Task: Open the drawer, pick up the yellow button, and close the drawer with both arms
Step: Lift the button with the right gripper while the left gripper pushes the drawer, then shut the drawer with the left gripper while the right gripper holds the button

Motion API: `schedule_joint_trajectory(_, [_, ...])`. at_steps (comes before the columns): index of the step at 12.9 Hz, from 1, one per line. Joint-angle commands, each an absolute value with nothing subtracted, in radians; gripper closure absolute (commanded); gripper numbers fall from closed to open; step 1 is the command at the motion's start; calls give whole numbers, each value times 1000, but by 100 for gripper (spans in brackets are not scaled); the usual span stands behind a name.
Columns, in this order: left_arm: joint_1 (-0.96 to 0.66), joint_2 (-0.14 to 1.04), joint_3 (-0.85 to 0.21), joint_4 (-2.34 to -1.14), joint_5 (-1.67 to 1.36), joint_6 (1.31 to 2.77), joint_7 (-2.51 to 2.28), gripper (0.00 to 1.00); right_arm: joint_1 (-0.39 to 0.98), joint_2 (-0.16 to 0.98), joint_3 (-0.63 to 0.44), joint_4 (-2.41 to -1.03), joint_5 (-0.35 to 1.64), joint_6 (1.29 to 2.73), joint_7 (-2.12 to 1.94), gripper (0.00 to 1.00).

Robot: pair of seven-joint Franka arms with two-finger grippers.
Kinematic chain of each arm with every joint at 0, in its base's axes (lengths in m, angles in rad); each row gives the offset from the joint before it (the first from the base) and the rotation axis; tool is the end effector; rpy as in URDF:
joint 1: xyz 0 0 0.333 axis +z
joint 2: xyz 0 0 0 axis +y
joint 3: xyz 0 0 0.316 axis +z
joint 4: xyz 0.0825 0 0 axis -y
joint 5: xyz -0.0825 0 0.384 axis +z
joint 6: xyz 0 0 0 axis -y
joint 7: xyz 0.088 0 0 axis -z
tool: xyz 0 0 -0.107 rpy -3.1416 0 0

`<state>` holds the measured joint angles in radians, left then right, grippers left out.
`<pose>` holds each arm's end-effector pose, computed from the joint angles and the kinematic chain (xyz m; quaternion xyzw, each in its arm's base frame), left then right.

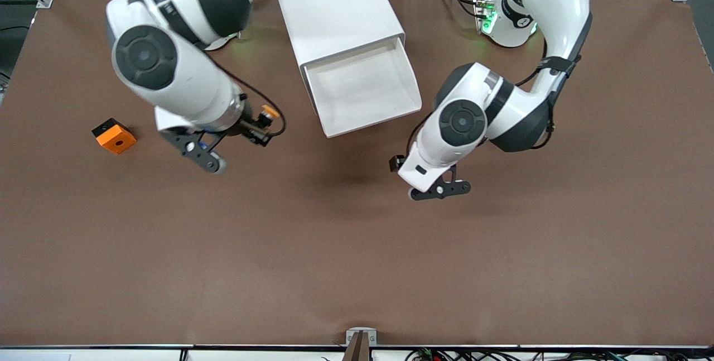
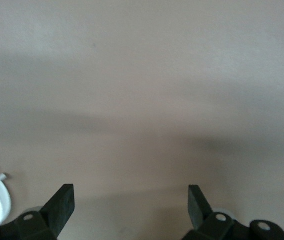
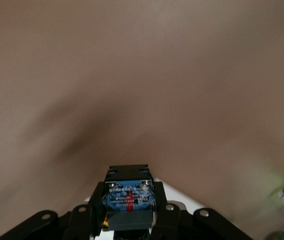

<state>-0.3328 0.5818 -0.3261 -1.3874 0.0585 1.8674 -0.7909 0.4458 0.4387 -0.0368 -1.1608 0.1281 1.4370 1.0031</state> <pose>0.5853 -0.3919 0.3793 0.9944 0.0781 -0.0679 0.0223 0.6016 0.2831 0.5365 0.9529 -0.2870 -0.0980 0.0099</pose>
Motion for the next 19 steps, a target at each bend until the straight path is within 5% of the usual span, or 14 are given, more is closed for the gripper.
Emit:
schedule_joint_trajectory(1, [-391,578,-321,-1390,80,1882,-867,0,330,420,-20,-1227,104,1482,798,100])
schedule_joint_trajectory(9, [-529,627,-314,-1388,109,1911,-1006,0,56,420,-20,-1454,-43,1758,254,100])
schedule_joint_trajectory(19, [-676,607,-322,-1390,97,1908,-1192,0,-192,426,-18,-1864,-74,2305,-12,100])
